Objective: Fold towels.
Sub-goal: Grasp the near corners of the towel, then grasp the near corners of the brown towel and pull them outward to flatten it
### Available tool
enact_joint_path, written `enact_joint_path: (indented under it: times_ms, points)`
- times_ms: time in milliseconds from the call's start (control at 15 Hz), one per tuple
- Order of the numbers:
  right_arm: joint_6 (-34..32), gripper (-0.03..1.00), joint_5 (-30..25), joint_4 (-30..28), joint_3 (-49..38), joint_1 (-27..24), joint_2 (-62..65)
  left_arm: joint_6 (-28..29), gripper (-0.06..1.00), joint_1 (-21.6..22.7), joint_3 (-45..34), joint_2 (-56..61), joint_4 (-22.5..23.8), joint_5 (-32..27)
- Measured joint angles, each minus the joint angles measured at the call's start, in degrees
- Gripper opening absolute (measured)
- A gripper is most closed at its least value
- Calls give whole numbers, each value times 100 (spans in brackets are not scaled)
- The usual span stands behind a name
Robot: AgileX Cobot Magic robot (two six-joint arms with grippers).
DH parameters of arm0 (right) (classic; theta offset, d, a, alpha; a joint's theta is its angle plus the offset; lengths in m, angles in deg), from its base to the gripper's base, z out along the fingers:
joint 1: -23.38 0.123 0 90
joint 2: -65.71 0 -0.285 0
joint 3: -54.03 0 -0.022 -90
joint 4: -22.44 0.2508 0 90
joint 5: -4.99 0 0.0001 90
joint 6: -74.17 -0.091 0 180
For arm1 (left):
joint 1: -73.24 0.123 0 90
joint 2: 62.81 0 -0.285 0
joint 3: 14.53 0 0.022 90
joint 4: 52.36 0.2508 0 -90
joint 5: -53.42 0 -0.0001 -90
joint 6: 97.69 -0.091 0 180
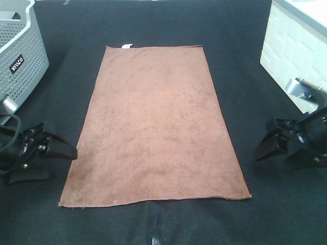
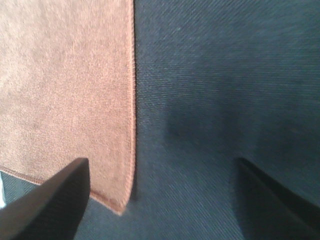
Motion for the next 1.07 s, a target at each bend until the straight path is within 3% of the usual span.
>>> enact_joint_path:
  times_ms: [200, 267, 400, 533, 667, 733, 800, 867, 933, 1067]
  points:
    - [493, 76, -34, 510, 6, 0, -355, -344, 76, -103, 23, -321, -327, -40]
    - [934, 76, -97, 934, 6, 0, -596, -430, 76, -235, 97, -476, -395, -74]
    - [1278, 74, -149, 1243, 40, 115, -808, -487, 75, -561, 384, -728, -487, -149]
    - [1335, 67, -178, 1404, 315, 653, -1100, -390, 73, -814, 693, -1014, -556, -292]
    - [945, 53, -178, 1421, 493, 922, -1266, -229, 59, -882, 768, -1100, -561, -241]
    - [728, 44, -149, 1398, 527, 963, -1324, -178, 45, -888, 768, -1146, -556, -160]
    - [476, 32, -52, 1346, 539, 968, -1358, -160, 22, -911, 768, -1186, -498, -34]
    - [332, 16, 23, 1318, 539, 968, -1369, -149, 8, -911, 768, -1209, -453, -11]
    - [201, 3, 34, 1306, 539, 968, -1375, -149, 2, -911, 768, -1215, -407, -6]
    - [109, 2, 29, 1301, 539, 968, -1375, -69, 1, -911, 768, -1215, -292, -23]
